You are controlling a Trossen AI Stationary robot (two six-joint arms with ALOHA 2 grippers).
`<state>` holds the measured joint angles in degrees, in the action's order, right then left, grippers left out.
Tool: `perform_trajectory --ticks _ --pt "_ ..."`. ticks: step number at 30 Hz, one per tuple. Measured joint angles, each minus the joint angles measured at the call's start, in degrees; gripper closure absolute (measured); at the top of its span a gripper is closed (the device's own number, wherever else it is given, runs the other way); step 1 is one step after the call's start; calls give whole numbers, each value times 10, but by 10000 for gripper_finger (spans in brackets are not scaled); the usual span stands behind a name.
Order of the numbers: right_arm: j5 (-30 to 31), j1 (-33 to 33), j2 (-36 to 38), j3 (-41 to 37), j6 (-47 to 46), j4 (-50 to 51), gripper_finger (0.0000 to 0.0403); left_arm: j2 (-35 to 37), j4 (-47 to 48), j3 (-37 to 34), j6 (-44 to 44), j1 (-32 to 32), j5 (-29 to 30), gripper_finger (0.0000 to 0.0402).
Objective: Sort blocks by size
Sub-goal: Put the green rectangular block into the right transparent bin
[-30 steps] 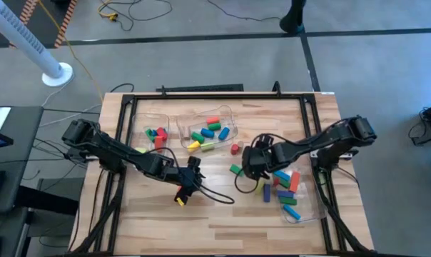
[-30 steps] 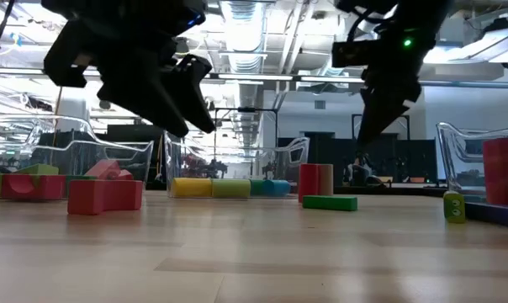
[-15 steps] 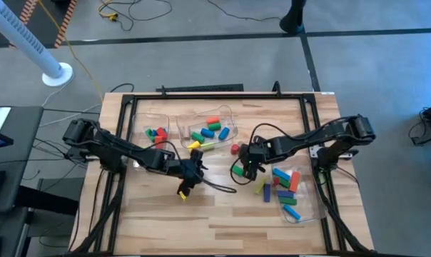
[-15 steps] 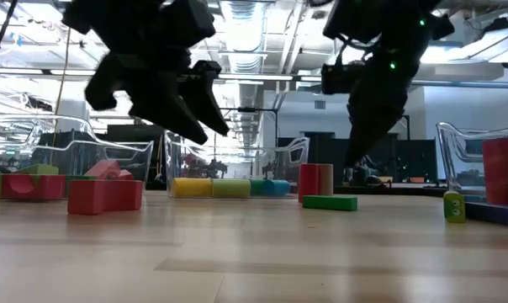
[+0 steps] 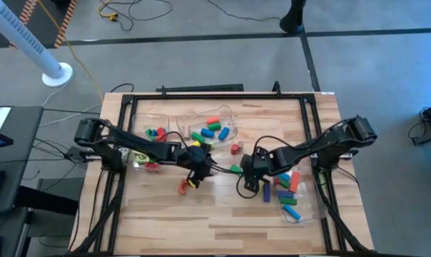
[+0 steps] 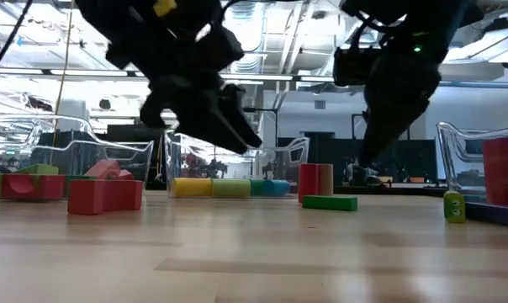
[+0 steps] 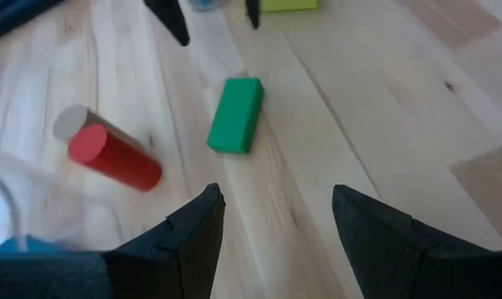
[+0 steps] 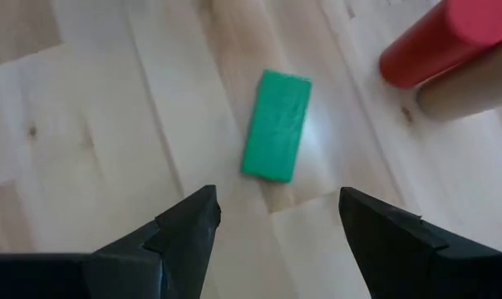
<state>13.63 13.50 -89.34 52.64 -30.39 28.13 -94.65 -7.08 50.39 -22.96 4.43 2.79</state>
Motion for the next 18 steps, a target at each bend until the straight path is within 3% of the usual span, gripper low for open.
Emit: perform_trajectory --ticks 9,18 --pt "25 39 0 -2 -44 -8 121 -68 -45 30 -9 0 0 182" --pt "45 6 -38 -7 -36 -13 121 -68 -50 44 -13 -9 0 182"
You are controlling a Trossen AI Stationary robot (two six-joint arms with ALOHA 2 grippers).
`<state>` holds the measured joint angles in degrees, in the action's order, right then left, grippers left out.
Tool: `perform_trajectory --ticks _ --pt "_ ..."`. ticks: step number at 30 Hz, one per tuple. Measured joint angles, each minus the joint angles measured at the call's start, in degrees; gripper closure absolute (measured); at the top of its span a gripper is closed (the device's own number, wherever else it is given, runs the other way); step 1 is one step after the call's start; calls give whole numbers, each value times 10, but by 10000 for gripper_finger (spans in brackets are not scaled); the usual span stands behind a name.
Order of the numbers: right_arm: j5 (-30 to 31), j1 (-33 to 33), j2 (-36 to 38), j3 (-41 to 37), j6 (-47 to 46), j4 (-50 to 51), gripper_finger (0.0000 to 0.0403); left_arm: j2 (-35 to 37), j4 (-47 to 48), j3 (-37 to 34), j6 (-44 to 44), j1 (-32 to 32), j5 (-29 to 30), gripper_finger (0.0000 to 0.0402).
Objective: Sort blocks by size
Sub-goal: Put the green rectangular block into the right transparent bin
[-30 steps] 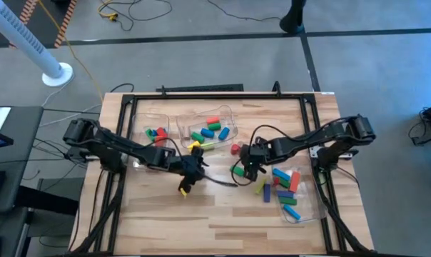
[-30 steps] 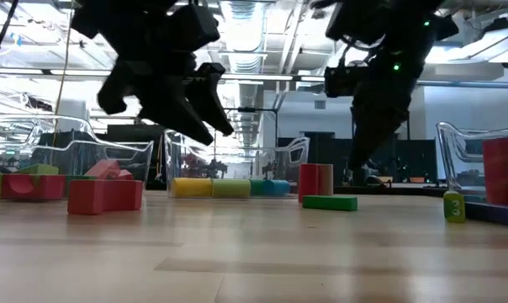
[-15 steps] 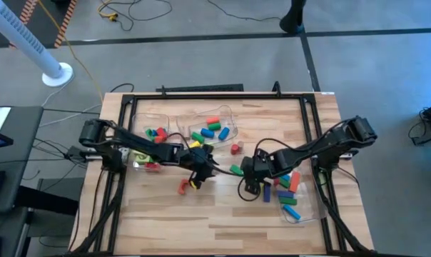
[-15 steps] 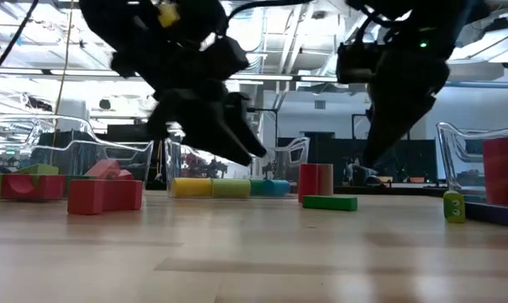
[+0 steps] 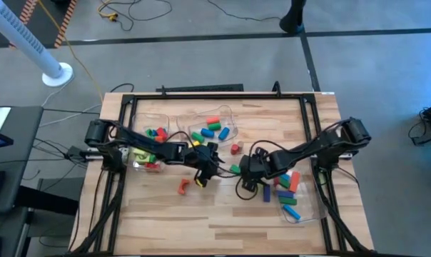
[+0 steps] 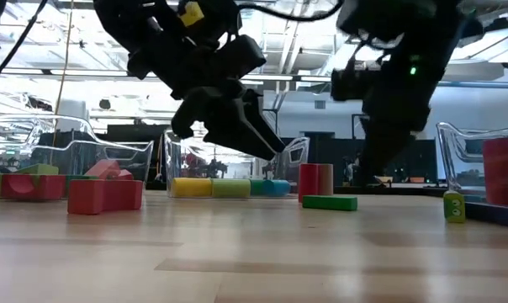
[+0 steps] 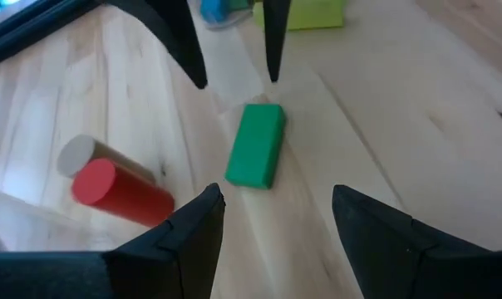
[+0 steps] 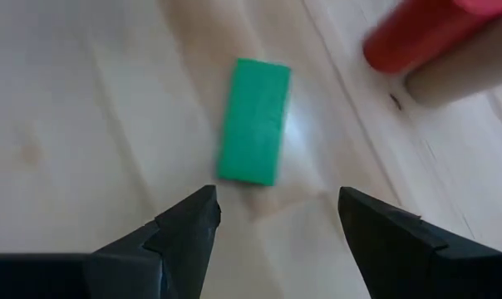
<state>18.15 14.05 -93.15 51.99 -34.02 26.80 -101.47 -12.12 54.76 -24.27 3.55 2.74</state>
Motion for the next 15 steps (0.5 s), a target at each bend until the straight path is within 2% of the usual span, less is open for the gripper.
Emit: perform_trajectory --ticks 3,8,15 --pt "0 -11 -24 0 -1 11 121 0 -1 0 10 -7 -1 182" --pt "0 -15 -45 0 -9 14 121 0 -18 0 15 -16 -47 182" --pt "8 -26 -55 1 -9 9 121 -20 -43 1 15 -30 -52 182"
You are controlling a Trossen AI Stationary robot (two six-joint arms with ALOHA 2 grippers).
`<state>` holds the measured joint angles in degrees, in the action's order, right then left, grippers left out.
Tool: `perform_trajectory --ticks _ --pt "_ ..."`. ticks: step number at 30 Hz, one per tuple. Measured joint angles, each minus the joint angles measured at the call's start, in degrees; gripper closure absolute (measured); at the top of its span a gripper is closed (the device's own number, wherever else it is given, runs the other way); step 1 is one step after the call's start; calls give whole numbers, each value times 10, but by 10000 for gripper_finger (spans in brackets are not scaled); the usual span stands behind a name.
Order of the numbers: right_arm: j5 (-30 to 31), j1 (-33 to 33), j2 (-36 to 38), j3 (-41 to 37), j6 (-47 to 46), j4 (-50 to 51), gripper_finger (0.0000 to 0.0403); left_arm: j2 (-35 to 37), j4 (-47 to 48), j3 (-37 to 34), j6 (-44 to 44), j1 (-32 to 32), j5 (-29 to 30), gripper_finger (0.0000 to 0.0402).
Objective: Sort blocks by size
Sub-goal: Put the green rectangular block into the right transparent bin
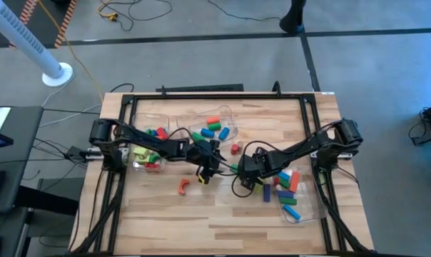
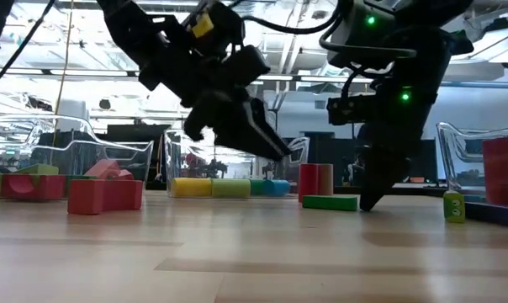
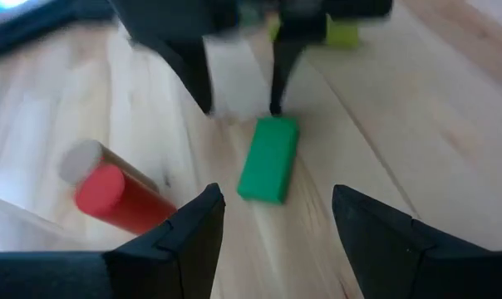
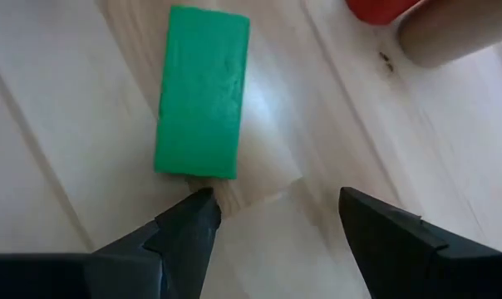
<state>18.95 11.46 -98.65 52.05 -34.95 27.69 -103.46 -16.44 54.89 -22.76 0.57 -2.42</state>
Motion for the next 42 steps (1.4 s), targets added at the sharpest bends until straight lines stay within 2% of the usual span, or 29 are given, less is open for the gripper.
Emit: perform_trajectory --ticks 4,10,21,34,42 --pt "22 -6 0 0 9 -25 121 -22 -8 0 -1 -3 -2 182" --pt "22 -19 -2 0 23 -72 121 -53 -17 7 -5 -7 -2 182" --pt "22 -30 -2 0 36 -109 121 -55 4 7 9 -26 10 182" --pt "29 -21 -2 0 20 -82 121 -56 26 7 39 -27 7 182" --pt "33 -27 -8 0 21 -127 121 -56 25 7 47 -27 1 182"
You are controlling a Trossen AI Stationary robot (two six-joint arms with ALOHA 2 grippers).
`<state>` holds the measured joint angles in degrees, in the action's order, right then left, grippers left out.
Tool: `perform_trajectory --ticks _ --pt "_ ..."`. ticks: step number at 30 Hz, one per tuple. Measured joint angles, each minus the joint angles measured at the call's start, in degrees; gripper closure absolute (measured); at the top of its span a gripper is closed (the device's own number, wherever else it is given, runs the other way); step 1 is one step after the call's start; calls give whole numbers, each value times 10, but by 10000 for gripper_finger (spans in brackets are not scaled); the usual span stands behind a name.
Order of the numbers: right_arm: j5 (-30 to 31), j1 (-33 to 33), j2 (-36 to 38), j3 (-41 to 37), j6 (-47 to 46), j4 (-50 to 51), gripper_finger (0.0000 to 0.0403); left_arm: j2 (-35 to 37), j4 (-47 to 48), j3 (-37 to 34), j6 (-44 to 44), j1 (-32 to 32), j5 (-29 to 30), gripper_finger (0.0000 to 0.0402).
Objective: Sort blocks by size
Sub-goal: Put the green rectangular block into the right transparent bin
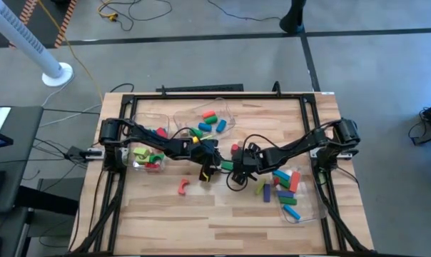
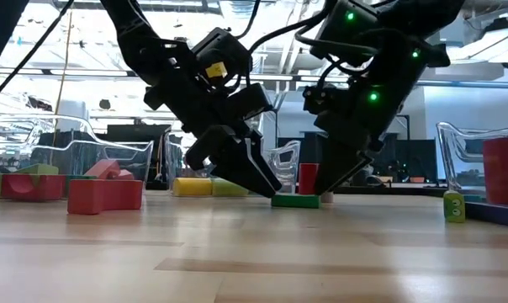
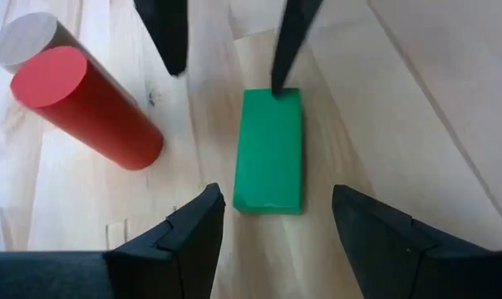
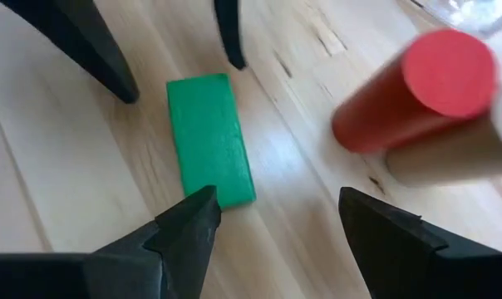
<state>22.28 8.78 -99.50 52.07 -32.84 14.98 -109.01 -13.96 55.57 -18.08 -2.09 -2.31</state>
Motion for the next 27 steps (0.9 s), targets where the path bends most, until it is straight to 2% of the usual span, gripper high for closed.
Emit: perform_trajectory --ticks 4,8,16,27 --pt "5 0 -1 1 16 -5 121 0 2 0 3 -1 0 182" --pt "26 11 15 4 7 30 121 0 8 0 4 0 0 182" --pt "25 11 1 8 -10 64 121 0 6 0 6 -2 3 182" --pt "-11 2 -68 27 17 -17 121 0 9 0 8 -2 1 182"
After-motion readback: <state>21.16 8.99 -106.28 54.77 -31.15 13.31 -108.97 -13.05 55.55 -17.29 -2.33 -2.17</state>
